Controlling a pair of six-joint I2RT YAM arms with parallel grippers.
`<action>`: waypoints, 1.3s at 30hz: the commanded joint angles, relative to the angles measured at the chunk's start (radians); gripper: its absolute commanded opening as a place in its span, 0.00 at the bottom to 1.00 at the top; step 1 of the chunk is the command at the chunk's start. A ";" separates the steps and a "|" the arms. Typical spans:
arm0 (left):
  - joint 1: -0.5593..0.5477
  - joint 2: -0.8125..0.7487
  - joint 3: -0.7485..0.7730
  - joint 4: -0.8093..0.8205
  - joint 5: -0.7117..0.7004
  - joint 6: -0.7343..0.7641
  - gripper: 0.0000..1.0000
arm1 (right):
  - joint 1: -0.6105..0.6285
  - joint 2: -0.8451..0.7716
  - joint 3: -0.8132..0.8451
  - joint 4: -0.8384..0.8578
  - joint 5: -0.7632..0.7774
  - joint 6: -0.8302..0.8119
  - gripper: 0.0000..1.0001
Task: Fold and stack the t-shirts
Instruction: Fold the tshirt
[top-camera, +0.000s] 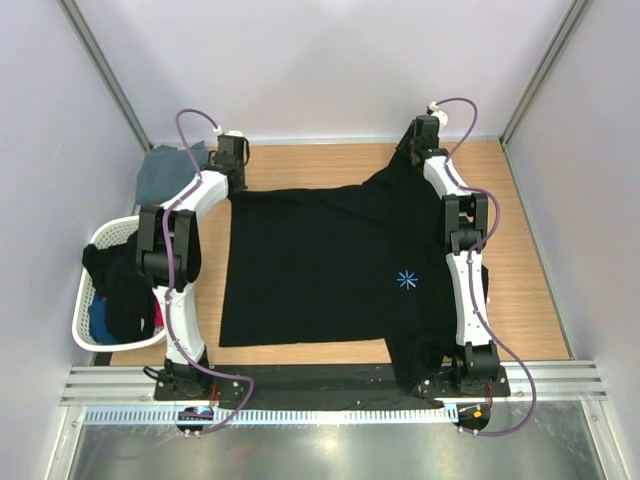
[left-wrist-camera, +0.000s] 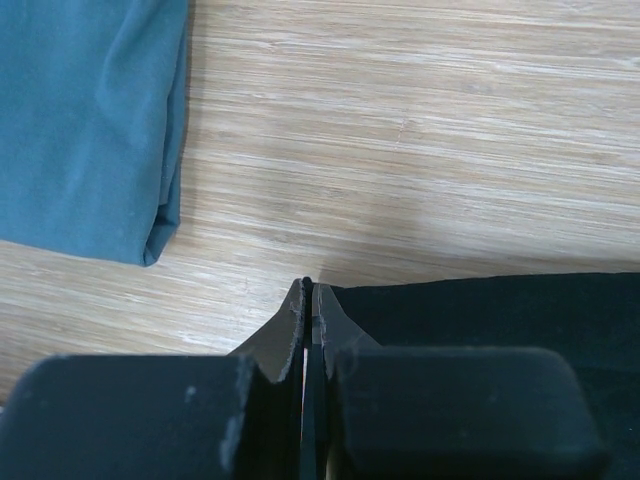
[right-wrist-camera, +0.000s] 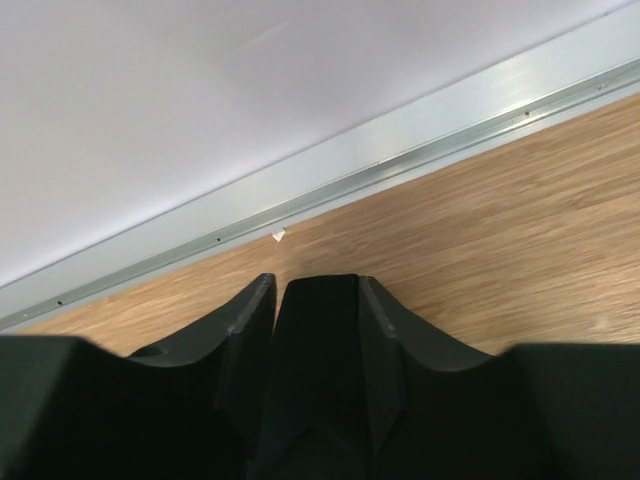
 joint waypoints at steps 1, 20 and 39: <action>0.001 -0.047 0.042 0.002 0.005 0.017 0.00 | 0.012 0.023 0.034 -0.037 0.040 -0.040 0.43; 0.003 -0.053 0.117 -0.036 0.034 0.023 0.00 | 0.001 -0.148 0.032 -0.040 0.034 -0.103 0.01; 0.047 0.109 0.408 -0.046 0.100 0.110 0.00 | -0.020 -0.350 0.044 -0.109 0.184 -0.051 0.01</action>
